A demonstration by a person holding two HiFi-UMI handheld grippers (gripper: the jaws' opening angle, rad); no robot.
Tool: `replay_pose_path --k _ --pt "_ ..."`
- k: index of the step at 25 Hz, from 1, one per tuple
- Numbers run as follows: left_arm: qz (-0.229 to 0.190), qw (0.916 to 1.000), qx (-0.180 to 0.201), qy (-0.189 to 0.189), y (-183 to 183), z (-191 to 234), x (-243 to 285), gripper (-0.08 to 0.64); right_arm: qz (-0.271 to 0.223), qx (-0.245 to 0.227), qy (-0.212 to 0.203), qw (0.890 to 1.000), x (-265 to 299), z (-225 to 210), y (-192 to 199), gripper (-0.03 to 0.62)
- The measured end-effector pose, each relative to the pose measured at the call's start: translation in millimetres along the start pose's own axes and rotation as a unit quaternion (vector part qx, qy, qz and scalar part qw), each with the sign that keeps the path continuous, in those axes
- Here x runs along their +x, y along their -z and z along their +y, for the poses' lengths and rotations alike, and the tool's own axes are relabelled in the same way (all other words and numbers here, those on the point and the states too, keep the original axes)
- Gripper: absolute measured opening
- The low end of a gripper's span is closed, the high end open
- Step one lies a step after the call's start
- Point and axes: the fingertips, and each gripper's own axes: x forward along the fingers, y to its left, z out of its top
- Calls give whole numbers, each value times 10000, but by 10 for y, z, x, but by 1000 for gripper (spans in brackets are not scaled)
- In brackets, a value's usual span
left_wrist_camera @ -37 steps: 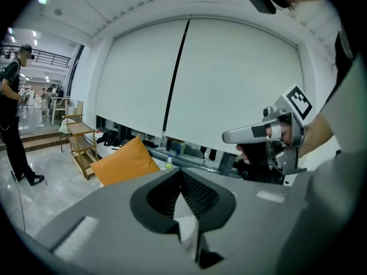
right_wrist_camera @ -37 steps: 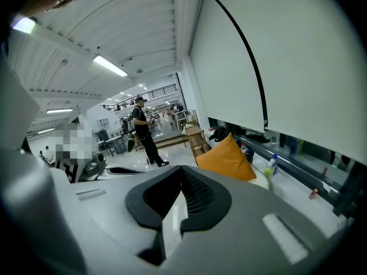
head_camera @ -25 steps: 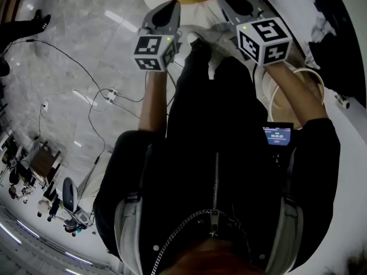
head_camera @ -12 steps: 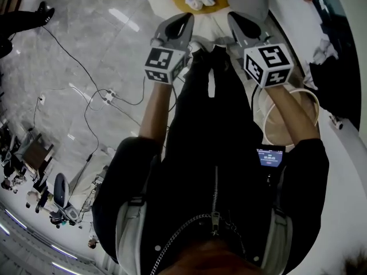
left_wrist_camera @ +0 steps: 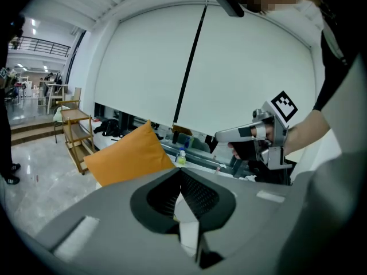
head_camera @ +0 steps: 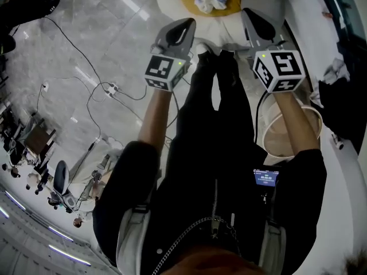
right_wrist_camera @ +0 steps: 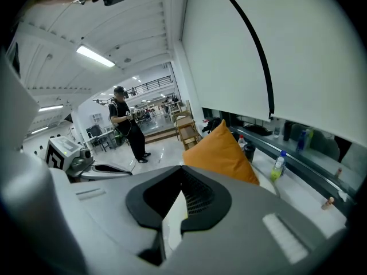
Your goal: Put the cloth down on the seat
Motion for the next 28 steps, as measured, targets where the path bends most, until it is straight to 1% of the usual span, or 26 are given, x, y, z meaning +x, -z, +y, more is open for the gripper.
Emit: replay_pose_path --k 2,4,7,11,15,21,26,27,28 --pt "62 9999 -86 -70 188 116 127 9 52 -21 -10 10000 168 -101 128 2" --pt "94 9999 -91 -113 363 195 254 9 91 -91 -55 9999 321 -169 300 3" --pt "81 9998 -96 -152 628 287 454 9 198 -209 -93 9995 556 -288 633 3" --pt "80 9997 -106 -217 1029 501 735 9 292 -230 -54 9993 949 -497 1087 2" --pt "-9 9996 -106 -280 1409 741 1004 11 357 -252 -66 9990 1409 -715 1525 3" --pt "-43 9993 -92 -367 2050 1068 1358 11 450 -418 -133 9980 2138 -926 2152 3" --pt "-128 9987 -163 -464 2493 1325 1552 11 710 -613 -256 9953 2774 -1058 2719 3" --pt "-152 9986 -184 -472 2556 1362 1580 11 757 -627 -281 9948 2890 -1089 2814 5" --pt "-168 9985 -204 -483 2617 1395 1610 11 814 -640 -301 9942 3011 -1124 2911 35"
